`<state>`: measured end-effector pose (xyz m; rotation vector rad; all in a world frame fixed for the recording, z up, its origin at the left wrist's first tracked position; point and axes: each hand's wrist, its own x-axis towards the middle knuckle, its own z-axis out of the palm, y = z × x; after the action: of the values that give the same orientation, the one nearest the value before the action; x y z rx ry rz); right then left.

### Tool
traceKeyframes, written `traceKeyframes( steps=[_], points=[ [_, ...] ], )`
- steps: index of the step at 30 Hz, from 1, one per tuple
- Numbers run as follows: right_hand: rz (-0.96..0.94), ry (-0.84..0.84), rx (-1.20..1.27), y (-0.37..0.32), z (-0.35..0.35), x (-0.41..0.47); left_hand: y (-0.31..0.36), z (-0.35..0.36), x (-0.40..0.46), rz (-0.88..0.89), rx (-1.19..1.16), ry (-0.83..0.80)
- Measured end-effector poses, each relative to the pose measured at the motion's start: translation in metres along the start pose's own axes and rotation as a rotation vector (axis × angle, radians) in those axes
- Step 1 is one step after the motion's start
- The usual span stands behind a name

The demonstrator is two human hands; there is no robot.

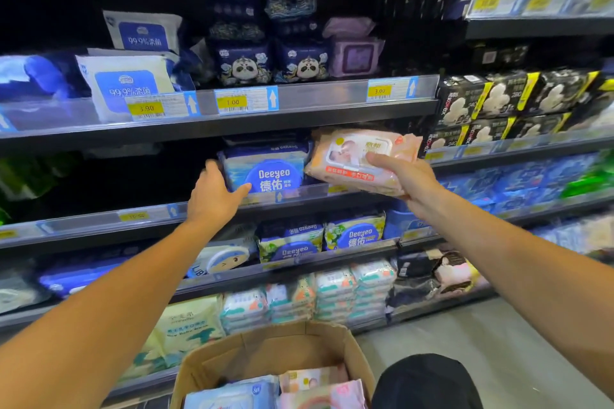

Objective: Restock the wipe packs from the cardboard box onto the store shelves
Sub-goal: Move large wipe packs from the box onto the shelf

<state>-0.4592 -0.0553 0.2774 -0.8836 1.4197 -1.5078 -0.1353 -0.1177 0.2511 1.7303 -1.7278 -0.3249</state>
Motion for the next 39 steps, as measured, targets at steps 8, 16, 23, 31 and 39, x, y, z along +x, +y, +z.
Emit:
traceKeyframes(
  steps=[8, 16, 23, 31, 39],
  points=[
    [-0.192, -0.006, -0.424, -0.016, 0.011, 0.042, -0.010, 0.001, -0.003, 0.116, -0.039, -0.042],
    [-0.249, 0.204, -0.802, 0.021, 0.015, 0.068, -0.019, 0.001, -0.006, 0.186, -0.095, -0.078],
    [-0.318, 0.319, -1.126, 0.016, 0.021, 0.053, -0.012, 0.001, -0.037, 0.245, 0.003, -0.021],
    [-0.797, 0.286, -1.047, 0.047, -0.005, 0.014, 0.001, 0.005, -0.056, 0.642, 0.290, -0.042],
    [-0.784, -0.075, -1.408, 0.073, -0.005, 0.009, 0.018, 0.025, -0.049, 0.496, 0.625, -0.208]
  ],
)
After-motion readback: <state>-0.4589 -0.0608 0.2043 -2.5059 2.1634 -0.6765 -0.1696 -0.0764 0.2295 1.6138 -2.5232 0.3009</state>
